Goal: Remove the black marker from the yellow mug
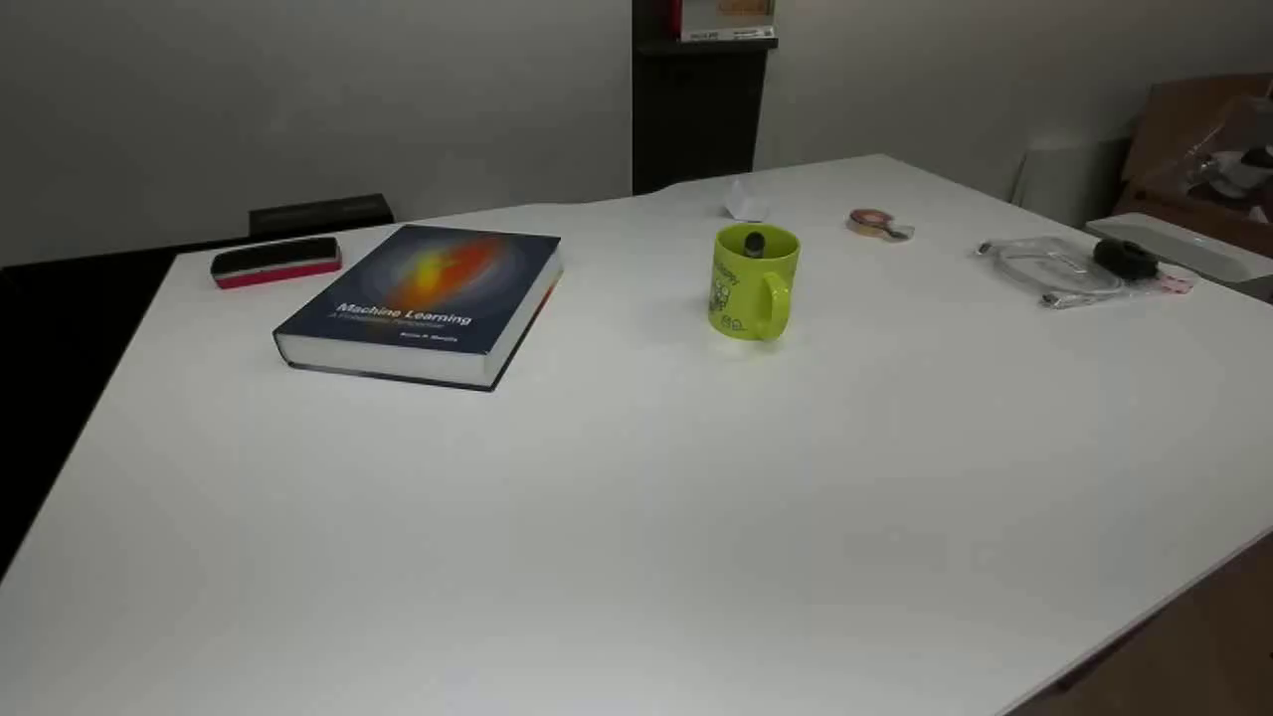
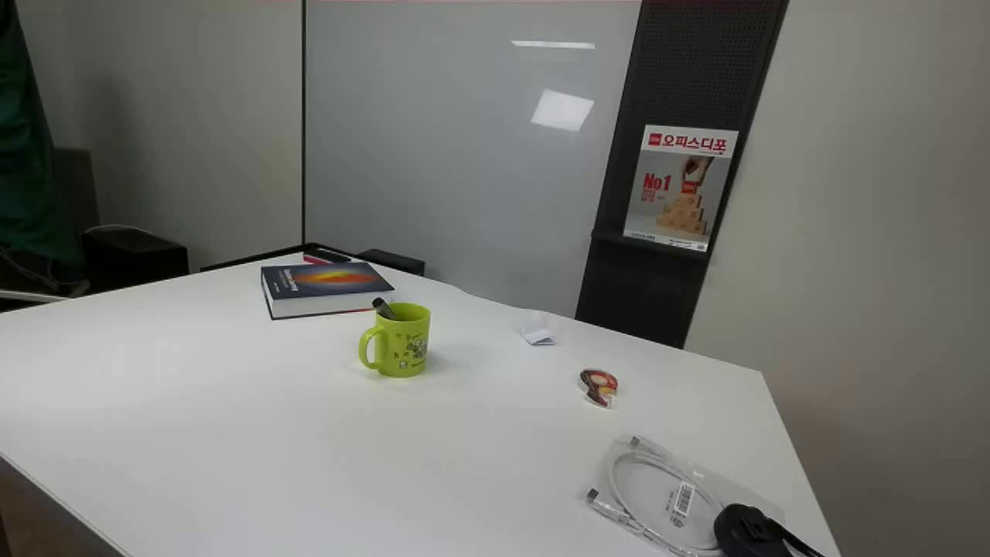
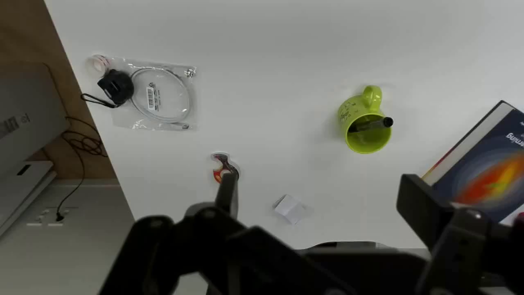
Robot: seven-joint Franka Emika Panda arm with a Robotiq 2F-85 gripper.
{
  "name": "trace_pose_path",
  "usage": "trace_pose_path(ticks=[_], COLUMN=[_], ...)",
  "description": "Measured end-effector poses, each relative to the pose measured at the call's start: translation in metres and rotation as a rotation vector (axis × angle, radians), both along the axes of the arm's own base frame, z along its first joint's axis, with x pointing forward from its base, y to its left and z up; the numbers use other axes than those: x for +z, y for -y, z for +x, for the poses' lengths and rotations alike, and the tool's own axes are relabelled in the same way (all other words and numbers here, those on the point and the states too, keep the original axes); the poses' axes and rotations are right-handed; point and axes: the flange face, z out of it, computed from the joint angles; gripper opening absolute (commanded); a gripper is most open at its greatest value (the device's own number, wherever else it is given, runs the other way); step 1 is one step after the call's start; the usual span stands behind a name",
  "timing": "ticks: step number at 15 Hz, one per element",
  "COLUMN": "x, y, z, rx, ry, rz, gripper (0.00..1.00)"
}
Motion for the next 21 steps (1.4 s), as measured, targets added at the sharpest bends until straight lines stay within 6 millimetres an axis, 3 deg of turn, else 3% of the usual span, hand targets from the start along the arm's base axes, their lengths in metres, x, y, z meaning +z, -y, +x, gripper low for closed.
trace_pose_path(ticks=[14,17,21], x=[-0.004,-0.029,-0.084], y=[-0.004,-0.029,-0.086], z=[0.003,0.017,0.04], rx=[0.012,0.066,0.166], ry=[0.004,-0.003,-0.015], rz=[-0.004,-0.025,-0.077], gripper=[1.0,1.0,1.0])
